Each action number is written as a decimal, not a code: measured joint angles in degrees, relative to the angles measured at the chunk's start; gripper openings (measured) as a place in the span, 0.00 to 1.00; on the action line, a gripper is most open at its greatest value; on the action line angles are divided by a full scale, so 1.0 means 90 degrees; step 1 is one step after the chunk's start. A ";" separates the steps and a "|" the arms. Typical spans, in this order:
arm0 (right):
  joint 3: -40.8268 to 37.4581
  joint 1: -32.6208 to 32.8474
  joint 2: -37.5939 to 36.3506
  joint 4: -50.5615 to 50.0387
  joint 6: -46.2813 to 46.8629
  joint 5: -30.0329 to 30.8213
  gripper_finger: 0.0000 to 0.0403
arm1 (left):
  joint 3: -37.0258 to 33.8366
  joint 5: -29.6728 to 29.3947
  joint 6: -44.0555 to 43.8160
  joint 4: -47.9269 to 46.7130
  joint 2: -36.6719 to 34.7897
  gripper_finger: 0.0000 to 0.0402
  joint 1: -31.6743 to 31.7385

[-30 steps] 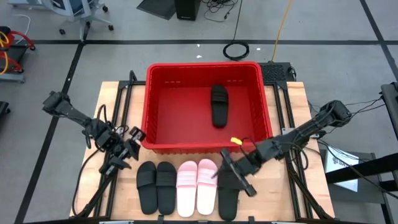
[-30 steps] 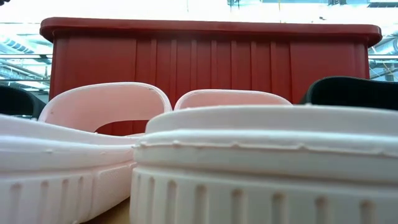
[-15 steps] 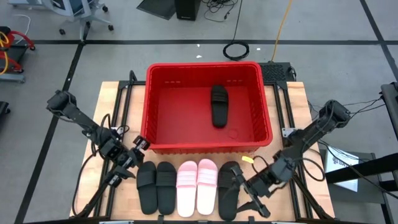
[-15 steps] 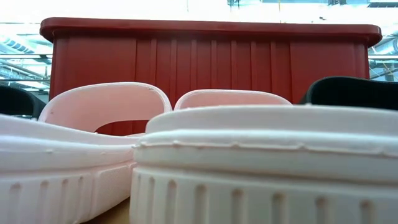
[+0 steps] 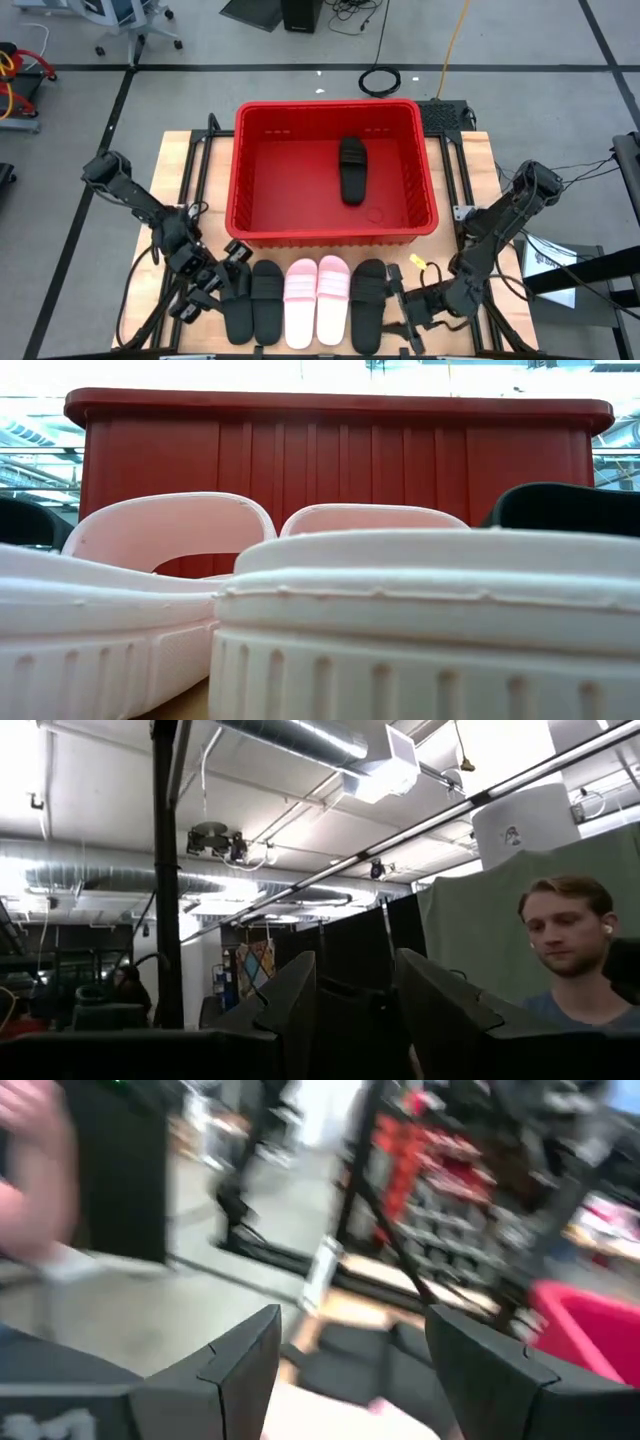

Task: Pick and place slides into bin
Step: Put the black slide into the red bin

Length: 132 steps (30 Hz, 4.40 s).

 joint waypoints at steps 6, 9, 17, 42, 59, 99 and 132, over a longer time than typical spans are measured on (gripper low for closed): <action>0.1103 0.0018 0.0785 -0.1923 0.0543 0.0647 0.59 | 0.0112 0.0001 -0.0027 -0.0114 0.0028 0.37 -0.0074; 0.1815 0.0016 0.1340 -0.2730 0.0534 0.0817 0.59 | 0.0111 0.0001 -0.0099 -0.0129 0.0028 0.37 -0.0132; 0.3695 -0.0038 0.2848 -0.5655 0.1543 0.1136 0.59 | 0.0110 0.0004 -0.0089 -0.0124 0.0026 0.37 -0.0335; 0.4292 -0.0464 0.4291 -0.8783 0.3340 0.0030 0.59 | 0.0110 0.0001 0.0036 -0.0044 0.0026 0.37 -0.0422; 0.4230 -0.0786 0.4535 -0.9884 0.4342 0.0138 0.42 | 0.0110 -0.0001 0.0049 -0.0046 0.0026 0.37 -0.0419; 0.4209 -0.0859 0.4313 -1.0238 0.5060 -0.0187 0.01 | 0.0105 -0.0474 0.0179 -0.0087 0.0023 0.37 -0.0419; 0.4207 -0.0688 0.2858 -0.7768 0.2595 0.0371 0.01 | 0.0102 -0.1563 0.0408 -0.1758 -0.0547 0.37 -0.0053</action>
